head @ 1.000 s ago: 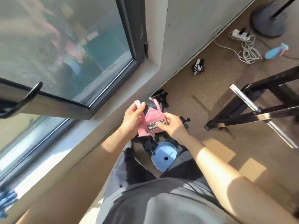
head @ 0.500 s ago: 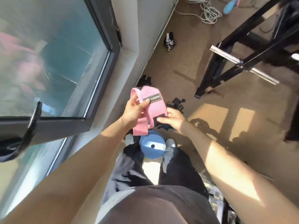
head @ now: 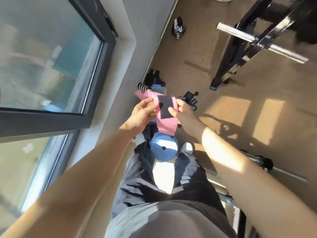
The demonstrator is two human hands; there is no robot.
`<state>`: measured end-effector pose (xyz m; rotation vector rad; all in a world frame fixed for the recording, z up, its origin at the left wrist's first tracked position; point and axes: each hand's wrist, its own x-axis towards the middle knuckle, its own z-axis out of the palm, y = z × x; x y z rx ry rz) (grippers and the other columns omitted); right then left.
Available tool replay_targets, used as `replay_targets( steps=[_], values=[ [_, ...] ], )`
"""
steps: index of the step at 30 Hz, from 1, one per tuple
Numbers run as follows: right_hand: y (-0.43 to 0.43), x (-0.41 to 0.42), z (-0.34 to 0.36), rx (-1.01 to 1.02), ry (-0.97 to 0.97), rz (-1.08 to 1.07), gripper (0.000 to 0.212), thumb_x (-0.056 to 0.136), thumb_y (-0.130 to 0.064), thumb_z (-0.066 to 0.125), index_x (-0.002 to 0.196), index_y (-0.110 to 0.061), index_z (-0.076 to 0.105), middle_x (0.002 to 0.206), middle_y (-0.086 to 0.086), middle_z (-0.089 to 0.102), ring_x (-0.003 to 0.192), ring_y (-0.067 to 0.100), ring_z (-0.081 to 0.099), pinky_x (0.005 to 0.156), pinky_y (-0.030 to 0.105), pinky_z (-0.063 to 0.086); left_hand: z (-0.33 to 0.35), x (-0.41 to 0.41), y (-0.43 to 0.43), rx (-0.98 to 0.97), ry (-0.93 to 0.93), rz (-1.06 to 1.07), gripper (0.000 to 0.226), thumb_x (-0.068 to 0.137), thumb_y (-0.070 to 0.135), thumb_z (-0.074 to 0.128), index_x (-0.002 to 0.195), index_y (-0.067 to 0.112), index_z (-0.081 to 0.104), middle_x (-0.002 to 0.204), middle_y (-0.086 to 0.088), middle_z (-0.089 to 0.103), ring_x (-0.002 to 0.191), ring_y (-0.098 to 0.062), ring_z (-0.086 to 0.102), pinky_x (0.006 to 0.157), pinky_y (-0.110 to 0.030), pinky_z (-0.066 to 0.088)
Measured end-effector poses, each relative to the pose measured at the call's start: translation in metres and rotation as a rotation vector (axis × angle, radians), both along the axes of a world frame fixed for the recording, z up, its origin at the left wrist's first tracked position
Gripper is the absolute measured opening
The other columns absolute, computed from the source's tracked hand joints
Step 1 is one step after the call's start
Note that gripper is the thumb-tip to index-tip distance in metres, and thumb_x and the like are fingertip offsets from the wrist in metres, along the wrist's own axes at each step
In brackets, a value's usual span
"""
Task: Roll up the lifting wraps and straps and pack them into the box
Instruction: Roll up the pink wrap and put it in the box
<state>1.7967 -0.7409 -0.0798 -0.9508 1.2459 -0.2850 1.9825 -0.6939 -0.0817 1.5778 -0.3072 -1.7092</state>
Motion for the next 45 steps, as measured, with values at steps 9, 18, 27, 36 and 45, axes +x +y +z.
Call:
replay_targets(
  steps=[9,18,27,36,45],
  values=[
    [-0.014,0.025,0.007,0.148,-0.003,-0.218,0.045,0.103,-0.001,0.051,0.146,-0.014,0.049,0.135,0.008,0.064,0.123,0.027,0.063,0.094,0.04,0.058,-0.006,0.009,0.007,-0.14,-0.089,-0.337,0.022,0.096,-0.005,0.063,0.116,0.005,0.065,0.1,0.002,0.077,0.089,-0.008,0.075,0.086,-0.03,0.058],
    [0.012,0.056,0.028,0.061,0.163,-0.298,0.05,0.099,-0.004,0.057,0.147,-0.02,0.051,0.128,0.0,0.066,0.11,0.017,0.064,0.084,0.027,0.059,0.004,0.055,-0.018,-0.254,-0.053,-0.435,0.029,0.102,0.007,0.059,0.13,0.003,0.062,0.125,-0.015,0.071,0.114,-0.029,0.069,0.094,-0.045,0.059],
    [0.047,0.061,0.018,0.009,0.252,-0.26,0.045,0.088,0.008,0.07,0.123,-0.016,0.055,0.117,0.005,0.066,0.12,0.024,0.059,0.095,0.036,0.049,0.007,0.062,-0.019,-0.196,0.016,-0.425,0.025,0.101,0.007,0.061,0.126,0.006,0.065,0.112,-0.003,0.07,0.109,-0.02,0.068,0.078,-0.034,0.06],
    [0.056,0.058,-0.008,-0.073,0.292,-0.196,0.025,0.092,-0.008,0.072,0.116,-0.011,0.066,0.114,0.007,0.074,0.108,0.024,0.069,0.1,0.041,0.055,0.001,0.059,0.002,-0.18,0.009,-0.344,0.031,0.1,0.018,0.064,0.131,0.016,0.061,0.123,-0.003,0.069,0.11,-0.023,0.068,0.082,-0.042,0.062],
    [0.076,0.013,-0.021,-0.094,0.404,-0.241,0.018,0.097,-0.018,0.068,0.115,-0.016,0.066,0.111,-0.001,0.071,0.102,0.017,0.067,0.087,0.033,0.057,-0.033,0.01,0.069,-0.092,-0.313,-0.5,0.024,0.094,0.011,0.072,0.117,0.006,0.066,0.107,-0.005,0.075,0.098,-0.018,0.074,0.088,-0.031,0.061]
  ],
)
